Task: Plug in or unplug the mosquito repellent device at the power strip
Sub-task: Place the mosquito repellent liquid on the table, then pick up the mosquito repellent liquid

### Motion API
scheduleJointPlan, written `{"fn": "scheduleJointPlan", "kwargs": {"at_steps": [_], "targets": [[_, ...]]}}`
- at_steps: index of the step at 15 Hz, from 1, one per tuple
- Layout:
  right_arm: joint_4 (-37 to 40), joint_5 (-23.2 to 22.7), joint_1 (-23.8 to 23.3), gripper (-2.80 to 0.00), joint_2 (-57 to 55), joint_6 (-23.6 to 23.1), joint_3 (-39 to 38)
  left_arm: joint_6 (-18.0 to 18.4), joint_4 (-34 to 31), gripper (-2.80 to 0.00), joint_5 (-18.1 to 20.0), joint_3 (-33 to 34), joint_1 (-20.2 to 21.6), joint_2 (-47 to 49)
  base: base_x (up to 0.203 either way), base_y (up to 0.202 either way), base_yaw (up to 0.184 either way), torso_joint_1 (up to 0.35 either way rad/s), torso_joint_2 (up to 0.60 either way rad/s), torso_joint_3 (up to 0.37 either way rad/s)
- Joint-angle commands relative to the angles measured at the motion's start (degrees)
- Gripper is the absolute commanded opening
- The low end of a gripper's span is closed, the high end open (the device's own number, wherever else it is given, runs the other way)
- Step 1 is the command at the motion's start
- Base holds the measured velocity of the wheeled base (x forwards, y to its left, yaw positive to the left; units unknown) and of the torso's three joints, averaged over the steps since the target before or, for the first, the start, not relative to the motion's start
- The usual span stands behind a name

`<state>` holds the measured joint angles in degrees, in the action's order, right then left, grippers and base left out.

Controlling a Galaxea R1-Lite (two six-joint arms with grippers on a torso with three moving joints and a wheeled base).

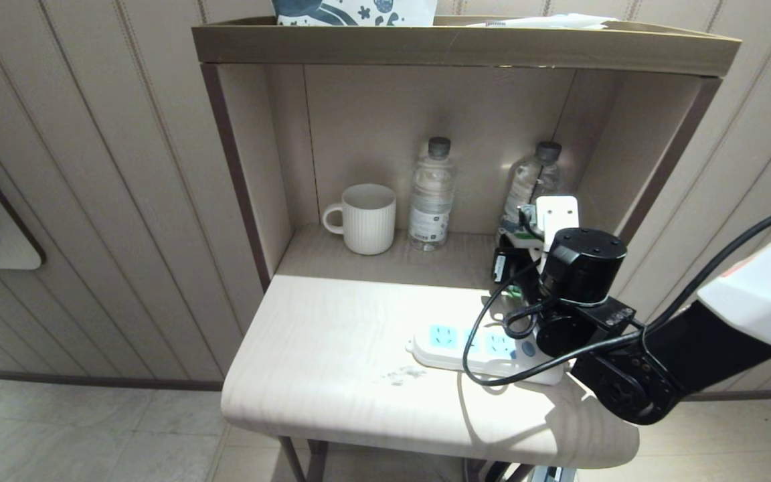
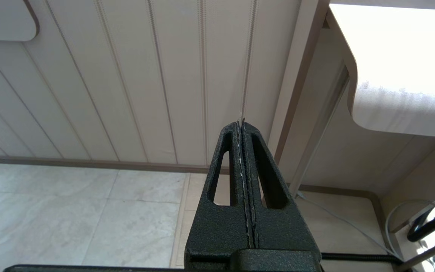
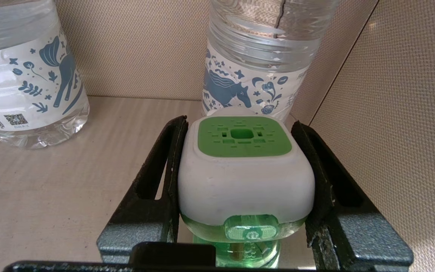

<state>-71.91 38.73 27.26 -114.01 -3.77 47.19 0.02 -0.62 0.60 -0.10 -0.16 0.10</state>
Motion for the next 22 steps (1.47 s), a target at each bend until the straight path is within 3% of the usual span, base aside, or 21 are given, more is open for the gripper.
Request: {"fn": "scheduleJointPlan", "kwargs": {"at_steps": [1, 2, 14, 22], "targets": [[-0.39, 0.3, -0.19, -2.8, -0.24, -0.01, 0.01, 0.06, 0.01, -2.8, 0.02, -0.08, 0.04, 0.08, 0.0, 0.0, 0.0, 0.0, 0.0, 0.0], [-0.42, 0.56, -0.19, 0.0, -0.16, -0.01, 0.01, -0.02, 0.01, -2.8, 0.02, 0.08, 0.05, 0.08, 0.0, 0.0, 0.0, 0.0, 0.0, 0.0], [-0.6, 1.3, 0.38, 0.0, 5.36, -0.89, -2.72, 0.03, 0.01, -2.8, 0.02, 0.01, 0.03, 0.08, 0.0, 0.0, 0.0, 0.0, 0.0, 0.0], [0.13, 1.23, 0.95, 0.0, 19.27, -2.38, -13.02, -0.02, 0.01, -2.8, 0.02, -0.04, 0.04, 0.08, 0.0, 0.0, 0.0, 0.0, 0.0, 0.0]]}}
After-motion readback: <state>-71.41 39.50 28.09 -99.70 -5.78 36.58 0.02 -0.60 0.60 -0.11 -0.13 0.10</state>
